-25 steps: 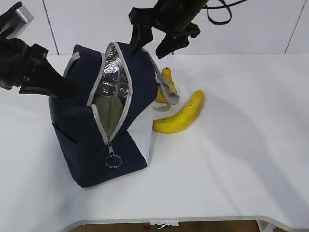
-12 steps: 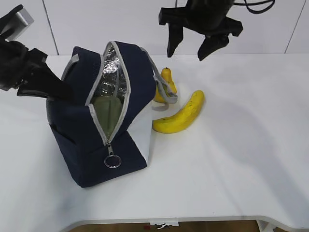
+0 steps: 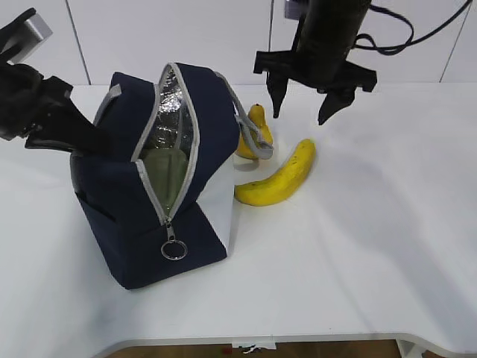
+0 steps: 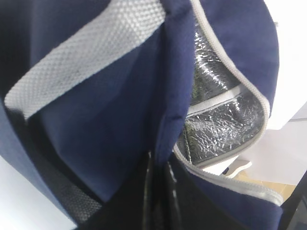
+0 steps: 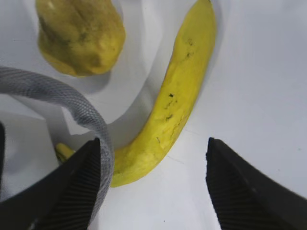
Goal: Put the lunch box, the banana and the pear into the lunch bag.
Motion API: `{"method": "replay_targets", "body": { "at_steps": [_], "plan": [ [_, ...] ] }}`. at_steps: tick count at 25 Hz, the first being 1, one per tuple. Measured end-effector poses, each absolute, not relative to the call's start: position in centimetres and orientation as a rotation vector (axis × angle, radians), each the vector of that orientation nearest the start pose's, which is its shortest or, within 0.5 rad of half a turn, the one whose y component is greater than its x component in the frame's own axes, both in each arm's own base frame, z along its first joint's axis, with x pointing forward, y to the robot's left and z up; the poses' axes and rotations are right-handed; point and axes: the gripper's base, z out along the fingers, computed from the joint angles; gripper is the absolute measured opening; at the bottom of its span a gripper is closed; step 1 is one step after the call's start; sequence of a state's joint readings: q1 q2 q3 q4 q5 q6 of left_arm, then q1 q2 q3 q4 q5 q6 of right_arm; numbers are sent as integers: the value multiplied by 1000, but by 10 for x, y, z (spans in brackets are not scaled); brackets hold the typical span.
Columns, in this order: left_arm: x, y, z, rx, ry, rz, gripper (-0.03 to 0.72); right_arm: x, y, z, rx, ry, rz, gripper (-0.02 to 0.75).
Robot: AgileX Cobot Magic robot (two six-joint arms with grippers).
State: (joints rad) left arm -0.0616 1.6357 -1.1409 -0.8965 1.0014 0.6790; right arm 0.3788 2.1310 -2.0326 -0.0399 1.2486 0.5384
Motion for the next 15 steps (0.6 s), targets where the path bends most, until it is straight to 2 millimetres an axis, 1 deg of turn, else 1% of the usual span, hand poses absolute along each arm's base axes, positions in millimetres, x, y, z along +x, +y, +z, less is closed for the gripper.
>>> {"method": "replay_targets", "body": {
  "at_steps": [1, 5, 11, 15],
  "plan": [
    [317, -80, 260, 382, 2566, -965, 1, 432, 168, 268, 231, 2846, 140, 528],
    [317, -79, 259, 385, 2568, -961, 1, 437, 170, 251, 266, 2874, 124, 516],
    [317, -78, 258, 402, 2579, -936, 1, 444, 173, 219, 276, 2933, 84, 515],
    [317, -78, 258, 406, 2579, -933, 1, 446, 174, 206, 281, 2956, 67, 515]
  ]
}}
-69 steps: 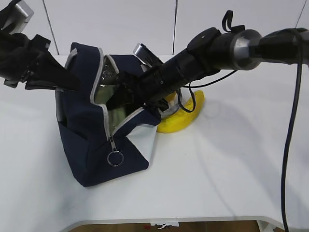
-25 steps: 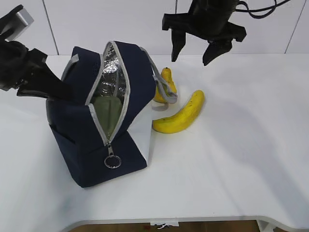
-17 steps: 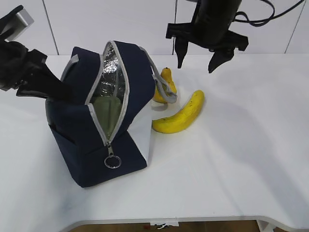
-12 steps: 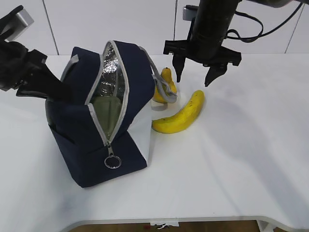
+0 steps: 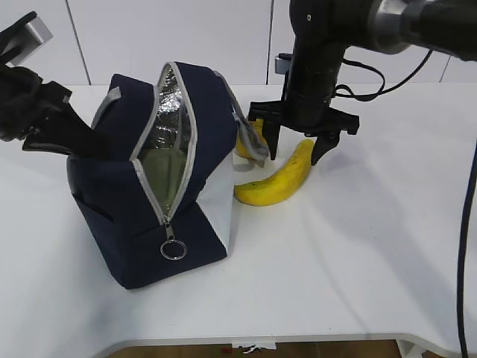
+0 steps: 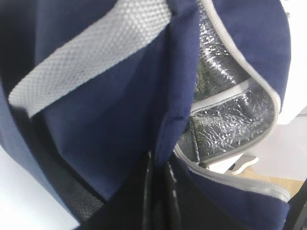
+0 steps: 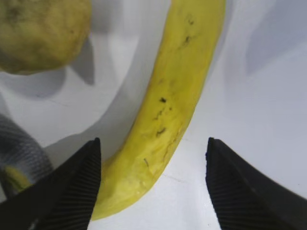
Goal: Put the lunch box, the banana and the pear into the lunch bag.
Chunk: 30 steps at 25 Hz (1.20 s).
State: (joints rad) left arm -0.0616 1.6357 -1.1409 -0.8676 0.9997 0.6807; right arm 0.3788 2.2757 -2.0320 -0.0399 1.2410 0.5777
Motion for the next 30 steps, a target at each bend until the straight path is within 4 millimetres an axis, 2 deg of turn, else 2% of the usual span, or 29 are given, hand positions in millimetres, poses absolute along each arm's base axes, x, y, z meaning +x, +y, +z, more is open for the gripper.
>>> {"method": "replay_targets", "body": {
  "at_steps": [19, 22, 25, 30],
  "plan": [
    [317, -78, 258, 414, 2584, -922, 1, 453, 176, 163, 288, 3019, 14, 506],
    [317, -78, 258, 415, 2585, -921, 1, 453, 176, 159, 289, 3027, 8, 429],
    [317, -78, 258, 415, 2585, -921, 1, 455, 177, 163, 288, 3014, 18, 290],
    [317, -77, 257, 416, 2585, -920, 1, 462, 180, 177, 282, 2963, 56, 271]
  ]
}}
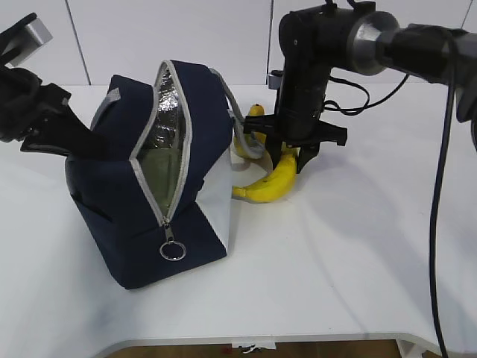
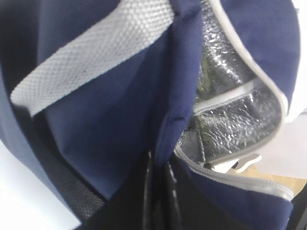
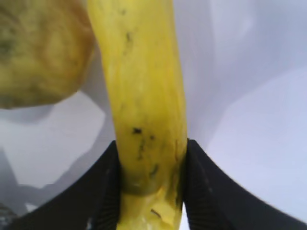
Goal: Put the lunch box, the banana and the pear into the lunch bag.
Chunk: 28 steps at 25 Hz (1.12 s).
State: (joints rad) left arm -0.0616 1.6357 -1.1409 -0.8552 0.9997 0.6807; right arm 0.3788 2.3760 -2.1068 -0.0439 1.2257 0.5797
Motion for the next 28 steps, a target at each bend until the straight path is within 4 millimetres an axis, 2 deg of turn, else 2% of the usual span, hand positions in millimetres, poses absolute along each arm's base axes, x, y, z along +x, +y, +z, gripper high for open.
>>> {"method": "replay_targets", "body": {
  "at_steps": [6, 10, 16, 22, 25, 28],
  "plan": [
    [317, -77, 257, 416, 2585, -920, 1, 462, 177, 192, 207, 2933, 50, 271],
    [317, -77, 257, 416, 2585, -920, 1, 460, 174, 211, 170, 2895, 53, 271],
    [317, -77, 257, 416, 2585, -920, 1, 451, 161, 265, 104, 2771, -7, 271],
    [316, -78, 257, 419, 2588, -925, 1, 429, 149, 329, 58, 2642, -5, 271],
    [316, -78, 257, 423, 2591, -930, 1, 419, 141, 353, 7, 2584, -40, 271],
    [315, -78, 258, 430, 2596, -941, 1, 412, 132, 372, -79, 2520, -148, 271]
  ]
}}
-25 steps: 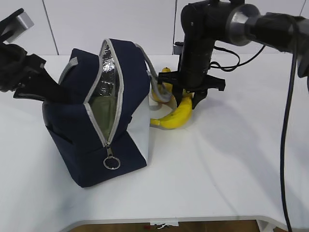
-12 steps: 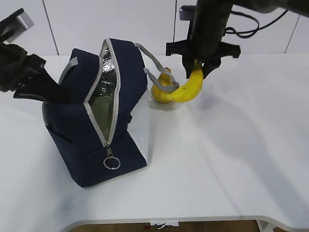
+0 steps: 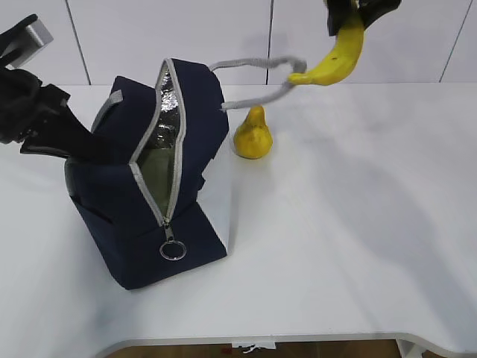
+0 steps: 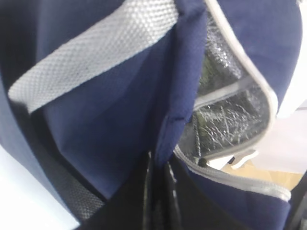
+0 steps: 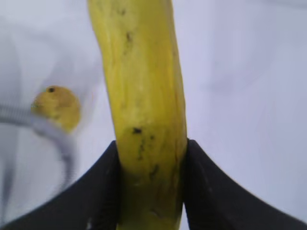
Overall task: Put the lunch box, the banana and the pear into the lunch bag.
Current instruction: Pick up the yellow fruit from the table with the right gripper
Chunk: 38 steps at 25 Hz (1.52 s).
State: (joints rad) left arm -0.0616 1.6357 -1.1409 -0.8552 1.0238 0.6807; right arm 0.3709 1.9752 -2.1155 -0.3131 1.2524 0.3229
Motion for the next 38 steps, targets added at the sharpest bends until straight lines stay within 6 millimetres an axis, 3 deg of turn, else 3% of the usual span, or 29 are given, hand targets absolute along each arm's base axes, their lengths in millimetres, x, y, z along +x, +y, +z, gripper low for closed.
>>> {"method": "replay_targets", "body": {
  "at_steps": [3, 8, 14, 21, 30, 38],
  "plan": [
    [314, -79, 258, 436, 2601, -949, 1, 409, 124, 383, -142, 2475, -248, 271],
    [314, -79, 258, 431, 2598, -959, 1, 396, 120, 403, -146, 2433, -224, 271],
    [313, -84, 262, 388, 2569, -1059, 1, 385, 138, 406, -210, 2494, 77, 271],
    [315, -91, 272, 286, 2487, -1235, 0, 374, 166, 406, -484, 2491, 450, 271],
    [315, -93, 276, 255, 2455, -1301, 0, 393, 208, 360, -707, 2476, 898, 271],
    [315, -95, 278, 238, 2437, -1334, 0, 410, 227, 324, -776, 2441, 1110, 271]
  ]
}}
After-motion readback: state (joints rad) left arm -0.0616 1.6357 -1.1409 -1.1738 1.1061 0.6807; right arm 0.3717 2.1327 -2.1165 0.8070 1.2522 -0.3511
